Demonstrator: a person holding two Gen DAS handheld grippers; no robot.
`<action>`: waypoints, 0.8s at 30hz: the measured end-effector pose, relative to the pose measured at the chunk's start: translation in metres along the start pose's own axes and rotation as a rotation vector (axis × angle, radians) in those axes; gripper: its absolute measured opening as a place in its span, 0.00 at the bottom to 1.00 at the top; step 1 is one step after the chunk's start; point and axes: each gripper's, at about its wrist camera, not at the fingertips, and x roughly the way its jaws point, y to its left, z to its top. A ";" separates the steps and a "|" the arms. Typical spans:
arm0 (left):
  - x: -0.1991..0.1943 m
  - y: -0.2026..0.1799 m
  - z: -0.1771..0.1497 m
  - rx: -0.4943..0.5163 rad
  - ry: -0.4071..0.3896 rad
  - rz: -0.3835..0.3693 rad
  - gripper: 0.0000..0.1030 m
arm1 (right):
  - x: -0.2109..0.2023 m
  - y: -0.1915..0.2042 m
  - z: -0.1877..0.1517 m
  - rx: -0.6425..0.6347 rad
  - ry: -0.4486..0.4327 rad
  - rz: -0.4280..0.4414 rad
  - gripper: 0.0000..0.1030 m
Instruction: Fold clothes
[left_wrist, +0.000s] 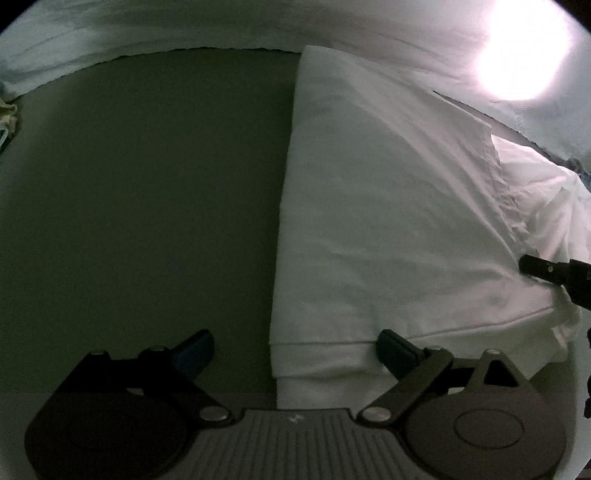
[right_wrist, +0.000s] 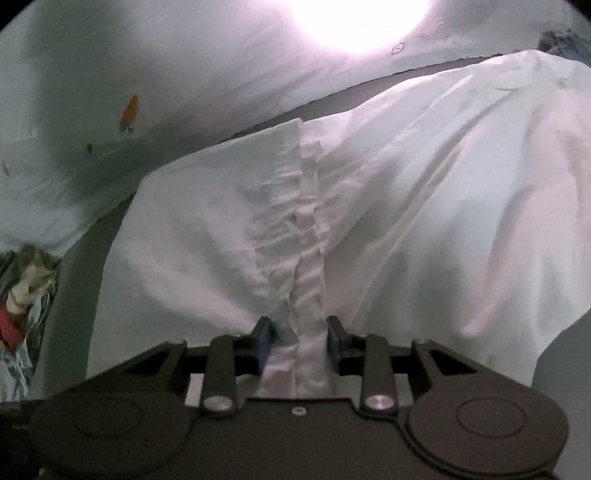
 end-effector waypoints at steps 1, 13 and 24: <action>0.000 -0.002 0.001 0.002 -0.002 0.007 0.94 | 0.002 0.002 -0.001 -0.006 -0.002 -0.003 0.34; 0.003 -0.001 0.011 -0.040 0.064 0.033 0.98 | -0.052 -0.031 -0.018 0.089 -0.098 0.038 0.64; -0.010 -0.036 0.045 0.057 0.010 0.167 0.98 | -0.112 -0.189 -0.054 0.803 -0.421 0.013 0.75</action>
